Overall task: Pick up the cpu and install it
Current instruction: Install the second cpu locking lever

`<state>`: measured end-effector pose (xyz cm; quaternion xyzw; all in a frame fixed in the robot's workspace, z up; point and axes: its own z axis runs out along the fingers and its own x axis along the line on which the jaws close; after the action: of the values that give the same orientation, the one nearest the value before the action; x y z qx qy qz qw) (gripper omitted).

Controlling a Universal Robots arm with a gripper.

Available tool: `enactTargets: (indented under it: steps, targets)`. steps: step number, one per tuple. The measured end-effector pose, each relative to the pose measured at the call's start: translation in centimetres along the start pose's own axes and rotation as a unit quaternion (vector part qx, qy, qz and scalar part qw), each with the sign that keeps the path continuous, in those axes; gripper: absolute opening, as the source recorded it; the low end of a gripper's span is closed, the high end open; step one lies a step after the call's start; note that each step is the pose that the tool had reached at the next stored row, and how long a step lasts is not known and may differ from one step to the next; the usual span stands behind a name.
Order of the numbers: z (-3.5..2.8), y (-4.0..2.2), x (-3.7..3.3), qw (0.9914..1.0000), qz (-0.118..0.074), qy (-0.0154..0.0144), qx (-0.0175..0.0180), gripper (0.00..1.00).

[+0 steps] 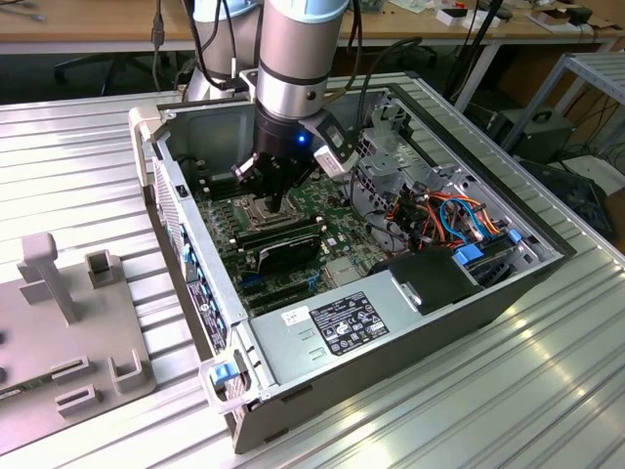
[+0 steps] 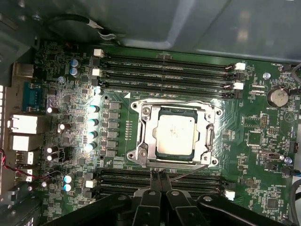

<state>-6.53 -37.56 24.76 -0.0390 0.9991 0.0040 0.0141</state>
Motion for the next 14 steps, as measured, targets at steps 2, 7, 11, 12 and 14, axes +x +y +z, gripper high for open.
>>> enactTargets:
  steps: [2,7,11,12,14]
  targets:
    - [0.01,0.0,0.02,1.0,0.0,0.0,0.0,0.11]
    - [0.48,0.06,0.78,1.0,0.0,0.0,0.0,0.11]
    - [1.09,0.07,1.08,1.0,0.0,0.0,0.0,0.11]
    - [1.27,0.08,1.15,1.0,0.0,0.0,0.0,0.11]
    - [1.66,0.09,1.32,1.0,0.0,0.0,0.0,0.11]
